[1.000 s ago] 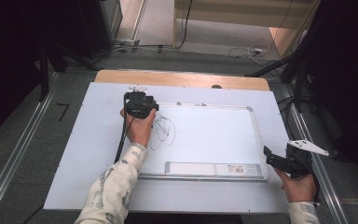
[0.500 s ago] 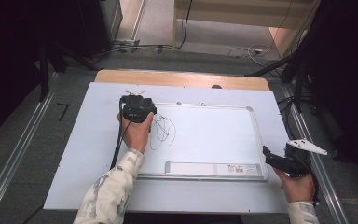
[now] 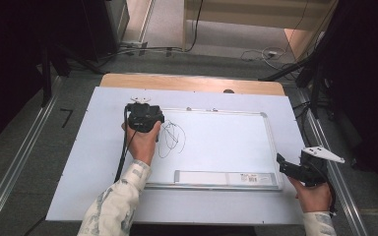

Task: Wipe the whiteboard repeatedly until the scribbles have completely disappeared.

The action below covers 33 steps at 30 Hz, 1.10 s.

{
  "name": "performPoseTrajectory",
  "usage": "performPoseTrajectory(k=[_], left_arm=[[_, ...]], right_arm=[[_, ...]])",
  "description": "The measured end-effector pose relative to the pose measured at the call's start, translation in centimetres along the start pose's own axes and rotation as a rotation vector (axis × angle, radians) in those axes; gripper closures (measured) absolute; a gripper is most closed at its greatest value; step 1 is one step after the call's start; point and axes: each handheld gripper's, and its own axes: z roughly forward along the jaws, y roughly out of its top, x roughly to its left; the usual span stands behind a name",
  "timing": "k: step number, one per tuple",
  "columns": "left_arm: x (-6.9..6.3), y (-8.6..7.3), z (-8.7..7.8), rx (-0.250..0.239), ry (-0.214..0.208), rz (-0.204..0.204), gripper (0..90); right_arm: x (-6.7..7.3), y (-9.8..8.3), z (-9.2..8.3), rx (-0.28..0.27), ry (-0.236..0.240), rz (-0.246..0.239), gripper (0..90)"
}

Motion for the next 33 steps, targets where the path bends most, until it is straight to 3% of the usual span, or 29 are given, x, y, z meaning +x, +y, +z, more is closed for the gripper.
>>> performPoseTrajectory(k=[21, 33], left_arm=[[0.4, -1.4, -0.2, 0.021, -0.025, 0.009, 39.1], [-0.8, -2.5, 0.1, 0.041, -0.042, 0.044, 39.1]], right_arm=[[0.1, 0.0, 0.1, 0.006, -0.006, -0.001, 12.7], [0.2, 0.1, 0.2, 0.003, 0.0, -0.006, 12.7]])
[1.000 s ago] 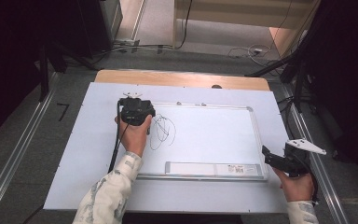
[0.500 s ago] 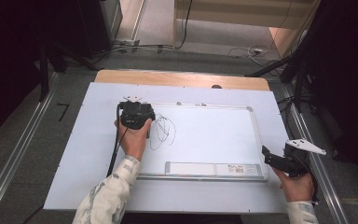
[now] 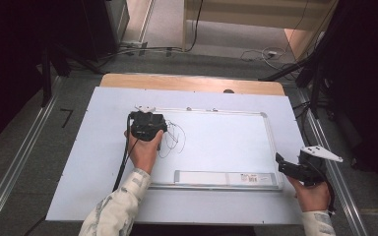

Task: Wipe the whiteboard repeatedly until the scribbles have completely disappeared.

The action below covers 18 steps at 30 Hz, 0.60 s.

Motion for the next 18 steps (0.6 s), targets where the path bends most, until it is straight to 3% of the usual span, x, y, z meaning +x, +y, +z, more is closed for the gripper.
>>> performPoseTrajectory(k=[18], left_arm=[[-1.6, -1.9, 0.5, 0.021, -0.02, 0.039, 39.2]], right_arm=[[0.0, 0.0, 0.0, 0.0, -0.002, 0.0, 12.9]])
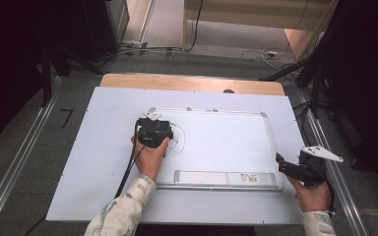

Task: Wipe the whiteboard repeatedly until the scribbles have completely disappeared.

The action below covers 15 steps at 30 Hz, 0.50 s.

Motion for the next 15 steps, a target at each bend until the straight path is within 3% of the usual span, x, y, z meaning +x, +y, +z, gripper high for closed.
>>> performPoseTrajectory(k=[9, 15], left_arm=[[-1.0, -0.9, -0.5, -0.009, -0.006, 0.026, 39.2], [-1.3, -2.1, -0.2, 0.018, -0.013, 0.034, 39.3]], right_arm=[[0.0, 0.0, 0.0, -0.001, 0.0, -0.001, 12.9], [0.0, 0.0, 0.0, -0.001, 0.0, -0.002, 13.0]])
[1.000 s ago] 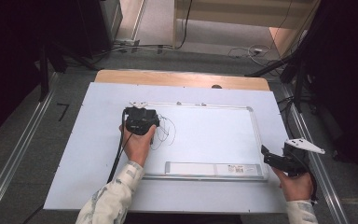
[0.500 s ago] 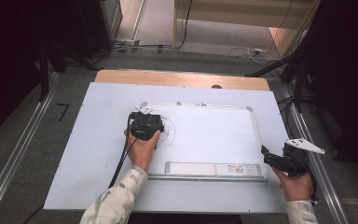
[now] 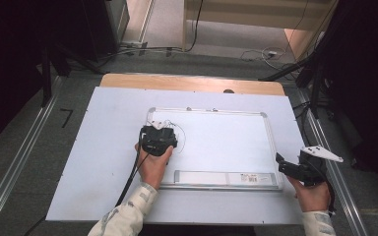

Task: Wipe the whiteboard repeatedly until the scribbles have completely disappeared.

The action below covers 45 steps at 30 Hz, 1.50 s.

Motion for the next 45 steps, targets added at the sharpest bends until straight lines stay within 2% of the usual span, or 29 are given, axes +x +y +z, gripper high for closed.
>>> performPoseTrajectory(k=[2, 5, 8, 15, 20, 24, 31, 34, 38, 45], left_arm=[[-0.3, -0.4, -0.1, -0.018, 0.018, 0.025, 39.3], [-0.5, -0.6, -0.2, -0.024, 0.017, 0.028, 39.4], [-0.8, -0.8, -0.4, -0.019, 0.016, 0.048, 39.4], [-1.6, -0.9, -0.5, -0.015, 0.008, 0.067, 39.4], [-2.0, -0.4, 0.1, -0.014, 0.004, 0.061, 39.3], [-1.4, 0.4, 0.8, -0.014, 0.01, 0.046, 39.3], [0.9, 2.0, 2.2, -0.015, 0.027, 0.018, 39.1], [1.4, 2.6, 2.7, -0.013, 0.034, 0.012, 39.0], [1.0, 2.4, 2.7, -0.014, 0.036, 0.018, 39.1], [-1.1, 1.0, 1.4, -0.001, 0.021, 0.055, 39.1]], right_arm=[[0.0, 0.0, 0.0, 0.0, -0.001, 0.001, 12.9], [0.0, 0.0, 0.0, 0.002, -0.001, 0.001, 12.9], [0.0, 0.0, 0.0, 0.001, 0.001, -0.002, 13.0], [0.1, 0.0, 0.1, 0.001, 0.001, -0.002, 13.0], [0.1, 0.1, 0.1, 0.002, 0.0, -0.001, 13.0], [0.1, 0.0, 0.0, 0.0, 0.004, 0.001, 13.0], [-0.3, -0.1, -0.1, -0.001, 0.002, 0.014, 13.0], [-0.3, -0.1, -0.2, 0.001, -0.001, 0.01, 13.0], [-0.1, -0.1, -0.1, 0.001, -0.001, 0.007, 13.0], [0.0, 0.0, 0.1, 0.002, 0.002, 0.005, 13.0]])
